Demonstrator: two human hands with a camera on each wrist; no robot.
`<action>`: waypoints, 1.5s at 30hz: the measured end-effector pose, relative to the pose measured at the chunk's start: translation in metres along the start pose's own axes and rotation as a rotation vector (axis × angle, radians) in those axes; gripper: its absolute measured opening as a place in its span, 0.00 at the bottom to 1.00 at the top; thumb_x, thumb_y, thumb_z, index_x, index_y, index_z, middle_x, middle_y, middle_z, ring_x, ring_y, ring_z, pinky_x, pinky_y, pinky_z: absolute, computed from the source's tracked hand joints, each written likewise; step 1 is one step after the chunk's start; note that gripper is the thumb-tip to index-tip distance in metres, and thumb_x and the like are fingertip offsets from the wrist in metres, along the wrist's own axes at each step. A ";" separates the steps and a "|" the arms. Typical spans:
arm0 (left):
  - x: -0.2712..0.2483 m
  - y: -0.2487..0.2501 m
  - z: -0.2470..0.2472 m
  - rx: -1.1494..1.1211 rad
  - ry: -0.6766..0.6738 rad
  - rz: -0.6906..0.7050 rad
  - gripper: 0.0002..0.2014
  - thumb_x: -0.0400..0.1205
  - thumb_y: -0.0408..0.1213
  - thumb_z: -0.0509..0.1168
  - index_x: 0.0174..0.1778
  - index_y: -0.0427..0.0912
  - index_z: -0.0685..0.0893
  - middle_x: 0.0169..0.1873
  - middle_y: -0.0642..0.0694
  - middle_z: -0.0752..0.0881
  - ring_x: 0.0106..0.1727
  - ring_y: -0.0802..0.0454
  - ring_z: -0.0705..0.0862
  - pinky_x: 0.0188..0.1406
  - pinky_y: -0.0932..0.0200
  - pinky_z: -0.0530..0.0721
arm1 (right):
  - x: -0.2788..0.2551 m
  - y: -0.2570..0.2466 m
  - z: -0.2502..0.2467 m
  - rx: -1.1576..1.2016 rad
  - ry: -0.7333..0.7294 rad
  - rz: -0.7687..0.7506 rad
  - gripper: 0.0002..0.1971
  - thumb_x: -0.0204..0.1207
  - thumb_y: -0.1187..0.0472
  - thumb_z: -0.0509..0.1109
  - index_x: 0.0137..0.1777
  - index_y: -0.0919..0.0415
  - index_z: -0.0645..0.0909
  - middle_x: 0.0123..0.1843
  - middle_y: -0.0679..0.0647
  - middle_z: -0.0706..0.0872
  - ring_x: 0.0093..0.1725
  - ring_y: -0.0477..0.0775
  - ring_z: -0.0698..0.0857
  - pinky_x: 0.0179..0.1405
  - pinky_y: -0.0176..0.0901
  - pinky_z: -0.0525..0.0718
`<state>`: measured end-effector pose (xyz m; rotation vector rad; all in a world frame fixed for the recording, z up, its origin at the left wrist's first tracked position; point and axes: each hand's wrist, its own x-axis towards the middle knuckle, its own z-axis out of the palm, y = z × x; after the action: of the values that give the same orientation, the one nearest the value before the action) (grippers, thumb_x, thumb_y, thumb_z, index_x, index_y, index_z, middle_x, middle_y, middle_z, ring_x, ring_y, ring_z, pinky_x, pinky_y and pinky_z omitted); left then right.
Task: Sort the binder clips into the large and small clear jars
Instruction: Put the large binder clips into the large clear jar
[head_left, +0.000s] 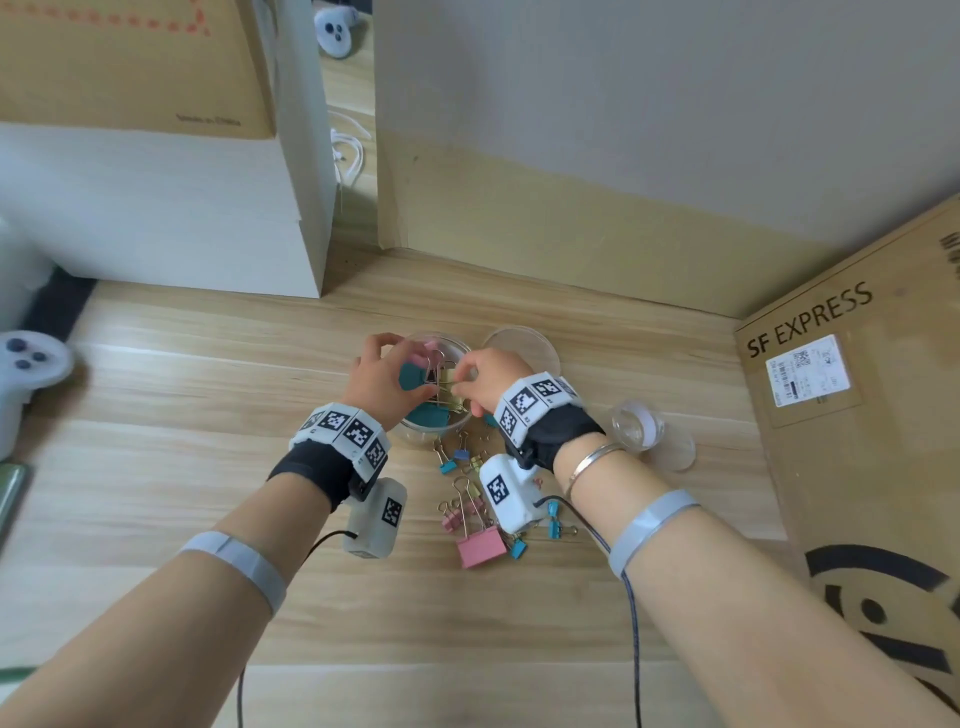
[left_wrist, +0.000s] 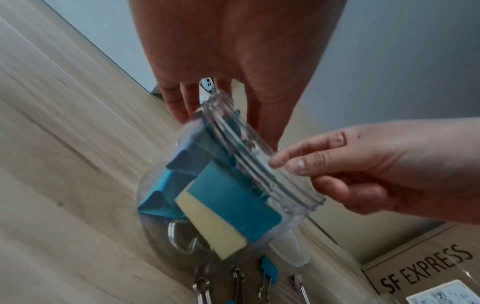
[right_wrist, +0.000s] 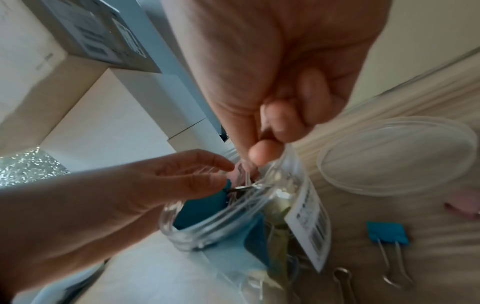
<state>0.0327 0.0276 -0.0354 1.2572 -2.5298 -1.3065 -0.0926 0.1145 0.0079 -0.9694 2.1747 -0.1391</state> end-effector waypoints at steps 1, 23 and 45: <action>-0.001 0.001 0.000 0.025 0.001 -0.001 0.19 0.74 0.39 0.72 0.61 0.49 0.80 0.71 0.43 0.67 0.70 0.37 0.70 0.71 0.45 0.73 | 0.000 0.002 0.002 0.020 0.046 -0.026 0.06 0.78 0.55 0.66 0.53 0.54 0.81 0.28 0.48 0.83 0.24 0.45 0.79 0.25 0.37 0.76; -0.021 0.008 0.026 0.444 0.144 0.125 0.23 0.82 0.41 0.58 0.74 0.49 0.67 0.79 0.35 0.59 0.74 0.32 0.65 0.69 0.38 0.70 | -0.044 0.043 0.091 -0.596 -0.185 -0.035 0.29 0.69 0.31 0.64 0.50 0.60 0.82 0.50 0.57 0.86 0.50 0.60 0.85 0.44 0.47 0.81; -0.015 0.010 -0.002 0.112 0.131 0.030 0.28 0.79 0.22 0.55 0.76 0.43 0.64 0.72 0.38 0.75 0.69 0.37 0.76 0.65 0.44 0.76 | -0.027 -0.025 -0.032 -0.555 0.080 -0.463 0.18 0.81 0.53 0.60 0.69 0.51 0.77 0.54 0.54 0.84 0.47 0.51 0.85 0.46 0.46 0.87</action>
<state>0.0375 0.0398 -0.0227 1.2728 -2.5508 -1.0528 -0.0869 0.1095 0.0564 -1.7998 2.0596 0.2264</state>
